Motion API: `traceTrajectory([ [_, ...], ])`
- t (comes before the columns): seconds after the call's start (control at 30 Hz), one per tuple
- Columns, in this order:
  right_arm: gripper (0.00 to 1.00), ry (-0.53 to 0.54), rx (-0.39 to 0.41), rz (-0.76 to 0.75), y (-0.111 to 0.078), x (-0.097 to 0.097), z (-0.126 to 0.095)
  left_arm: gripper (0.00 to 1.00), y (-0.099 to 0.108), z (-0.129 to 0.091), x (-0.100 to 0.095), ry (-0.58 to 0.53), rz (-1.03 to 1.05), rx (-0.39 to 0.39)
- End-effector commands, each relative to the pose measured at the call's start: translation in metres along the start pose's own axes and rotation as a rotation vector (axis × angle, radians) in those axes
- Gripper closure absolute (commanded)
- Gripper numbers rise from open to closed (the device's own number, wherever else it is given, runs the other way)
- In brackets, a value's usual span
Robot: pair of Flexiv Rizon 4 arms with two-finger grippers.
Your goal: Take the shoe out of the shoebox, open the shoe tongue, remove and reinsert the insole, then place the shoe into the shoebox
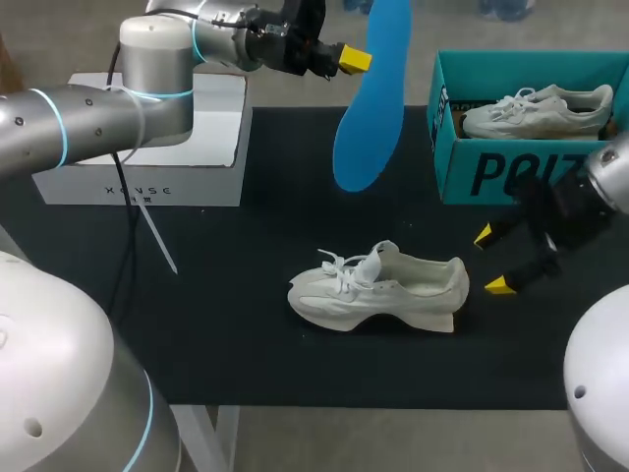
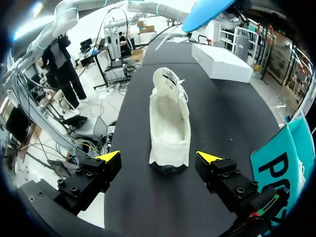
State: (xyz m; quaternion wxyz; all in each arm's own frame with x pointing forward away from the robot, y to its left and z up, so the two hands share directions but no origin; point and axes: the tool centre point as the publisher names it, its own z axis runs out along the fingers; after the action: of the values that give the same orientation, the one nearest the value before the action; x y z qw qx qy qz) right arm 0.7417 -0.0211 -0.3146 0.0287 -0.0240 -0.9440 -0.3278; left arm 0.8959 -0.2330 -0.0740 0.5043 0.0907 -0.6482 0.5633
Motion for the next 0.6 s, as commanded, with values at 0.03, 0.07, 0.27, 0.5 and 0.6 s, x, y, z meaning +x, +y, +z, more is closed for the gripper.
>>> traceTrajectory([
  [0.03,0.0,0.008,0.236,-0.023,0.008,0.0072,-0.0102,1.0,0.0002,0.0,-0.0015,0.004,0.001,0.0],
  [0.07,0.0,0.007,0.245,-0.029,0.0083,0.0074,-0.0104,1.0,0.0002,0.0,-0.0015,0.004,0.001,0.0],
  [0.27,0.0,0.001,0.283,-0.035,0.0109,0.0066,-0.0117,1.0,0.0002,0.0,-0.0015,0.004,0.001,0.0],
  [0.5,0.0,-0.009,0.303,-0.021,0.0061,0.002,-0.0154,1.0,0.0002,0.0,-0.0015,0.004,0.001,0.0],
  [0.6,0.0,-0.016,0.304,-0.024,0.004,0.0023,-0.0179,1.0,0.0002,0.0,-0.0015,0.004,0.001,0.0],
])
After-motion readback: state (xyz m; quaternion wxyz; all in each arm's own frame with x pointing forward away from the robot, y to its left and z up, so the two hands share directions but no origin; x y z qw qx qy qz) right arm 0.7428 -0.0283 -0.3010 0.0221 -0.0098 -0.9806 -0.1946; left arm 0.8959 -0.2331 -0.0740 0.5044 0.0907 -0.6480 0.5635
